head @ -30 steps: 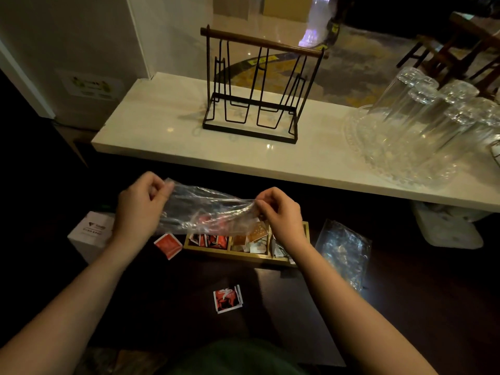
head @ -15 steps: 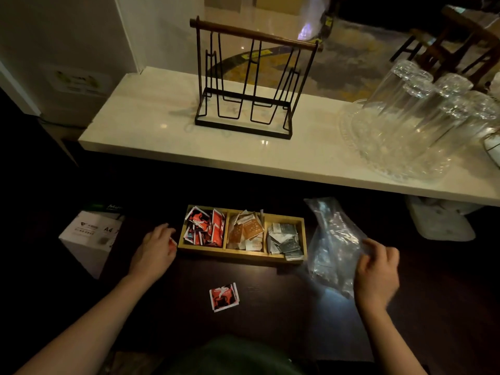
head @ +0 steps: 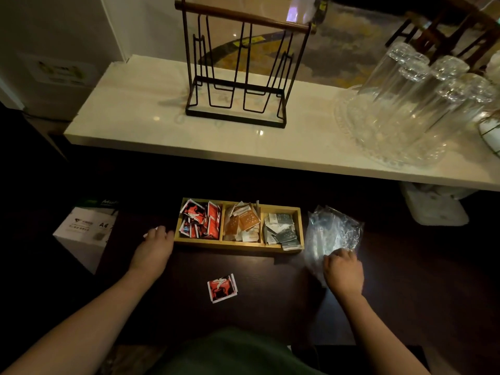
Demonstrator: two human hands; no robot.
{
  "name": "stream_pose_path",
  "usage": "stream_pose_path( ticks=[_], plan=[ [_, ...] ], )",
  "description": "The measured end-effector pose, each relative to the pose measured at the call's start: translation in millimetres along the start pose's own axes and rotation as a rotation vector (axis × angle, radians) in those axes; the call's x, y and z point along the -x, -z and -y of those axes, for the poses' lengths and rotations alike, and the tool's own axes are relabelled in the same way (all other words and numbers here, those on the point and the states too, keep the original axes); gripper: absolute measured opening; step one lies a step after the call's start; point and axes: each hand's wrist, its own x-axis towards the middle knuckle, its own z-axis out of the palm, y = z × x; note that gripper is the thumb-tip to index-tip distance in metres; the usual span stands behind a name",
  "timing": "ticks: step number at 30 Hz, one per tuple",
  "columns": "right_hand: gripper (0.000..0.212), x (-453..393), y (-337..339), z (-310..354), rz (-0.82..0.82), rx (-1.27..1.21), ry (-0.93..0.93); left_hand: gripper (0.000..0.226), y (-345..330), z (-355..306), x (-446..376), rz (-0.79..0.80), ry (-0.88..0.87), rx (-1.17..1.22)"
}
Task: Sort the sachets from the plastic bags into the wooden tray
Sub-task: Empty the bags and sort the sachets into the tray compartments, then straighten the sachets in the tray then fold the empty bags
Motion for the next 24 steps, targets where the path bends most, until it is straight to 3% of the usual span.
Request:
stream_pose_path(
  ticks=[4,7,12,15,17,19,21,24],
  plan=[
    [0.039,-8,0,-1,0.151,0.03,0.036,0.053,1,5,2,-0.02,0.04,0.042],
    [0.04,-12,1,0,0.148,-0.066,-0.002,0.045,3,14,9,-0.061,0.084,0.177],
    [0.02,-6,10,7,-0.29,-0.185,0.028,0.02,24,9,44,-0.188,0.233,0.756],
    [0.028,1,20,22,-0.463,-0.237,0.128,0.013,45,-25,71,-0.034,0.031,0.934],
    [0.031,6,25,37,-0.483,-0.289,0.203,0.02,48,-52,80,0.13,-0.177,0.86],
    [0.032,12,26,54,-0.462,-0.328,0.281,0.021,38,-75,79,0.17,-0.317,0.741],
    [0.025,17,24,70,-0.416,-0.342,0.349,0.011,25,-91,72,0.188,-0.355,0.601],
    [0.022,30,15,94,-0.293,-0.322,0.44,0.037,11,-104,63,0.208,-0.427,0.291]
  ],
)
